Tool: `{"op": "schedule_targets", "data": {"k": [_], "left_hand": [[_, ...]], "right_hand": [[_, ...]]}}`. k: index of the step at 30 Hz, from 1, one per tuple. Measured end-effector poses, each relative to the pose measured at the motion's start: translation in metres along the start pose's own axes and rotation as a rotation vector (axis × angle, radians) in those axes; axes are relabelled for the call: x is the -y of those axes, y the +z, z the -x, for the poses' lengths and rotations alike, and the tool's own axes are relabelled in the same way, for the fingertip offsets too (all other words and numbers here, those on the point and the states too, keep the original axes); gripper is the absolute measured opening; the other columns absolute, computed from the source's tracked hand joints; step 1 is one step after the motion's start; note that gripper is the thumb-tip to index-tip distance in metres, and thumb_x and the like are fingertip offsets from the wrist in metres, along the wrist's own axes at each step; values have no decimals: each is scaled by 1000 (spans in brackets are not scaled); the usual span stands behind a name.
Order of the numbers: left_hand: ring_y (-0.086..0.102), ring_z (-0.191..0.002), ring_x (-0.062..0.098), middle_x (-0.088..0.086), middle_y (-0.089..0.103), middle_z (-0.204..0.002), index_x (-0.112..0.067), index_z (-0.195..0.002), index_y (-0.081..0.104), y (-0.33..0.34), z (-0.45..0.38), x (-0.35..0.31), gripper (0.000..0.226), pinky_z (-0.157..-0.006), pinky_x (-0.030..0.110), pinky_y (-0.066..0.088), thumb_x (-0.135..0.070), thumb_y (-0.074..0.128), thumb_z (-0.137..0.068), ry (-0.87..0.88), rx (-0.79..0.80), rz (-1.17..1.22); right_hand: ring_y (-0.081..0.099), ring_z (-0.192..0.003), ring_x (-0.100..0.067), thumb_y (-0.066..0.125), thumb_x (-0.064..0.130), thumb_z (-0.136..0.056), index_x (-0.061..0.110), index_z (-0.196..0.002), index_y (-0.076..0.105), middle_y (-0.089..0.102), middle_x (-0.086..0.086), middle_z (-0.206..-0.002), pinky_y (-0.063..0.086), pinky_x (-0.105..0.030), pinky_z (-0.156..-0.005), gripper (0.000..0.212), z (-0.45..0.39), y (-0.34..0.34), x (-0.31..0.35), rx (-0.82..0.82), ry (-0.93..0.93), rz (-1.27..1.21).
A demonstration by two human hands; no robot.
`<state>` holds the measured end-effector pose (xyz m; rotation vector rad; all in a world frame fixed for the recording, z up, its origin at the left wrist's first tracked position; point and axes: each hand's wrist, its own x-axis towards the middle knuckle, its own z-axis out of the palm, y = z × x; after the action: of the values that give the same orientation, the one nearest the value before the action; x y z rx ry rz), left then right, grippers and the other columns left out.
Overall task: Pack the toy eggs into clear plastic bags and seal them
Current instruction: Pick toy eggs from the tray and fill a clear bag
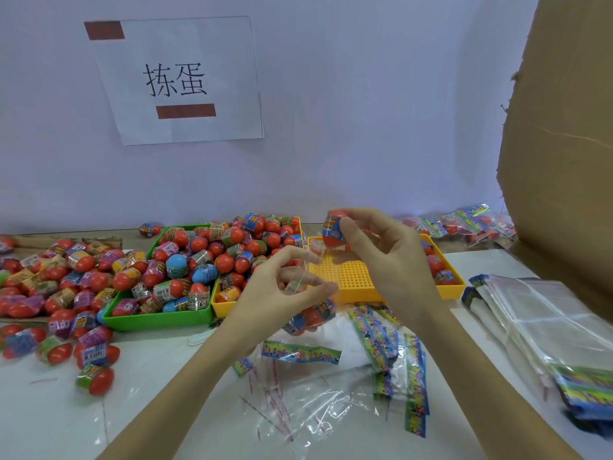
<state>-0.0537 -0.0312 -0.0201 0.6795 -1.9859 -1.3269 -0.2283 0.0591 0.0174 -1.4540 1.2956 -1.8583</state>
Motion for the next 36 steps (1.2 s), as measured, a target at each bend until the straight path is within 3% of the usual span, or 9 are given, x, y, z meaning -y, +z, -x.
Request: {"op": "schedule_targets", "data": {"k": [4,10,16,20,25,28,31,33,36], "left_hand": [[77,-97,10,-6,81,-102,-37,-112,62,1,1,1,40,-85,24,63,-48,89,-83,21,10,-6],[66,-70,-7,-4,82,-100,-19,-106,50,4,1,-2,43,-68,10,51,-38,85,-90,72,53,-48],[53,-55,-5,1,82,-99,-12,-101,38,4,3,-2,50,-67,15,52,-31,83,-92,82,26,-5],[53,-52,-7,-2,82,-101,-18,-99,36,5,6,-7,53,-61,14,49,-38,83,-87,70,7,-3],[59,-58,-10,1,82,-98,-18,-95,35,6,5,-9,51,-64,11,50,-31,83,-87,67,-21,15],[70,-73,-1,-1,82,-101,-19,-96,34,5,5,-10,51,-66,25,55,-31,83,-88,68,-13,10],[68,-66,-5,1,82,-101,-21,-96,35,6,6,-11,53,-65,18,55,-37,84,-83,85,-16,21],[65,-61,-6,2,81,-99,-19,-97,36,7,5,-10,54,-63,16,54,-35,86,-84,94,-16,20],[74,-72,6,-1,79,-101,-17,-101,38,5,4,-6,53,-68,30,63,-33,86,-86,98,-19,-10]], "right_hand": [[78,-84,-22,60,35,-102,17,-126,67,72,1,-95,61,-36,-52,30,2,3,1,5,-68,130],[78,-79,-23,56,39,-105,24,-129,61,69,2,-95,58,-35,-46,29,3,2,-1,69,-53,179],[76,-63,-20,61,35,-105,30,-132,60,65,15,-98,50,-26,-41,28,3,1,-5,100,-68,231],[75,-63,-15,68,32,-102,34,-134,62,66,6,-106,48,-17,-47,32,4,1,-6,95,-97,315],[78,-70,-18,76,26,-97,30,-123,65,65,-7,-112,56,-29,-45,28,4,1,-5,99,-88,285],[78,-73,-19,77,30,-96,33,-121,66,63,-6,-109,62,-33,-55,27,4,1,-8,121,-71,314],[74,-79,-20,71,48,-92,34,-121,70,61,-3,-95,64,-41,-68,32,5,2,-11,142,-48,383],[71,-85,-19,65,54,-91,31,-122,72,62,-1,-97,63,-42,-73,39,5,3,-12,148,-35,442],[71,-89,-16,63,45,-99,23,-122,73,70,3,-100,61,-38,-75,33,4,4,-14,155,2,434]]}}
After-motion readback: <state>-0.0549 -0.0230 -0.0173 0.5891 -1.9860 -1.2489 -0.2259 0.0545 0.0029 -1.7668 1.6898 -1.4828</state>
